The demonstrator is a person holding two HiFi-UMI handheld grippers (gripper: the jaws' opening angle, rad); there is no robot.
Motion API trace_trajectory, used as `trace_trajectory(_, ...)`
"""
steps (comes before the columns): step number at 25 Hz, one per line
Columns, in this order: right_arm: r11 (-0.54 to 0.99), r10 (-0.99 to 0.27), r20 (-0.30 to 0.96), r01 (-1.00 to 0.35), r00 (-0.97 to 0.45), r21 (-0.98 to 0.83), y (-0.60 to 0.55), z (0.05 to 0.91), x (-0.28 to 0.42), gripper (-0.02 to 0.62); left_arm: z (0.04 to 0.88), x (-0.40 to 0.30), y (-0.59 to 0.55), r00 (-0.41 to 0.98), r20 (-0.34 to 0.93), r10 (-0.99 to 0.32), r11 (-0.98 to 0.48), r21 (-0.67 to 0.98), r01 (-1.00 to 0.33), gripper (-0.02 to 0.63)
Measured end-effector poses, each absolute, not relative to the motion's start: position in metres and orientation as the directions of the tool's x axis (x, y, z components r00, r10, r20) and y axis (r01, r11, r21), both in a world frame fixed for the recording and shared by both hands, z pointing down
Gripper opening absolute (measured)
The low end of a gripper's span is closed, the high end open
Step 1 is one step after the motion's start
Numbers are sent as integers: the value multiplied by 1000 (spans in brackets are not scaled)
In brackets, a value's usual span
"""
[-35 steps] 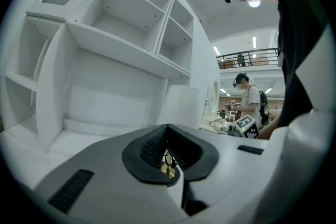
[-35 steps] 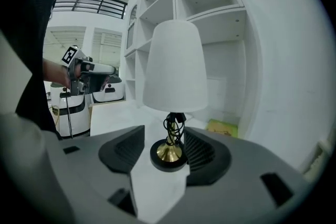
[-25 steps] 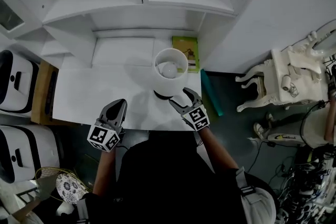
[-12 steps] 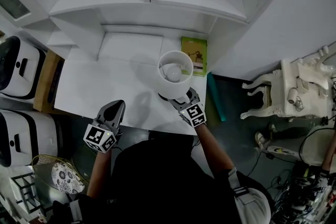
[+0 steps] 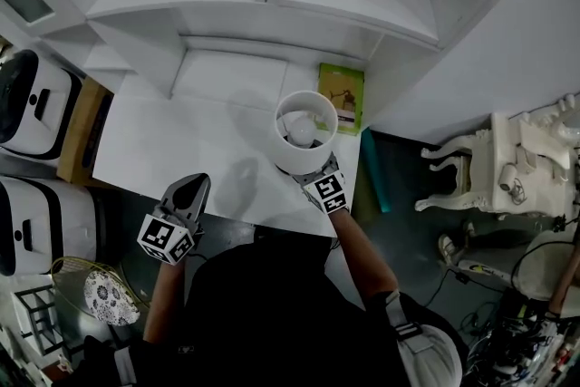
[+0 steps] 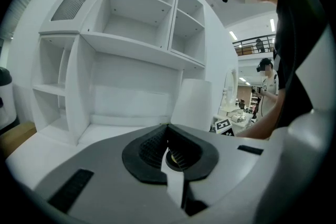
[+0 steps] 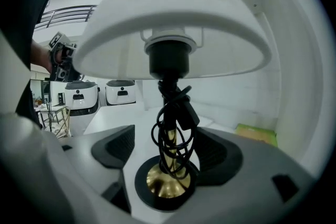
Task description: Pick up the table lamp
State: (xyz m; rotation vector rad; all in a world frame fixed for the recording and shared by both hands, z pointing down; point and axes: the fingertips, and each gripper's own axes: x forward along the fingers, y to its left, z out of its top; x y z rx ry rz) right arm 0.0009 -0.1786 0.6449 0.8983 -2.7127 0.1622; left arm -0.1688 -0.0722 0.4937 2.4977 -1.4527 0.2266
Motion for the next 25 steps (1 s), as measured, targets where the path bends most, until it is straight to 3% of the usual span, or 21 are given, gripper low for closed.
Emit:
trace_trajectory(13, 792, -560, 311, -606, -768, -71, -197, 657, -16, 336, 504, -180, -68, 454, 282, -845, -432, 140, -891, 9)
trace_trajectory(17, 774, -589, 309, -631, -747, -51, -205, 660, -10, 236, 506, -184, -69, 446, 292, -846, -423, 139, -895, 9)
trace_trajectory(25, 781, -587, 324, -624, -742, -12, -204, 662, -12, 191, 508, -190, -71, 429, 307, -850, -409, 131, -903, 9)
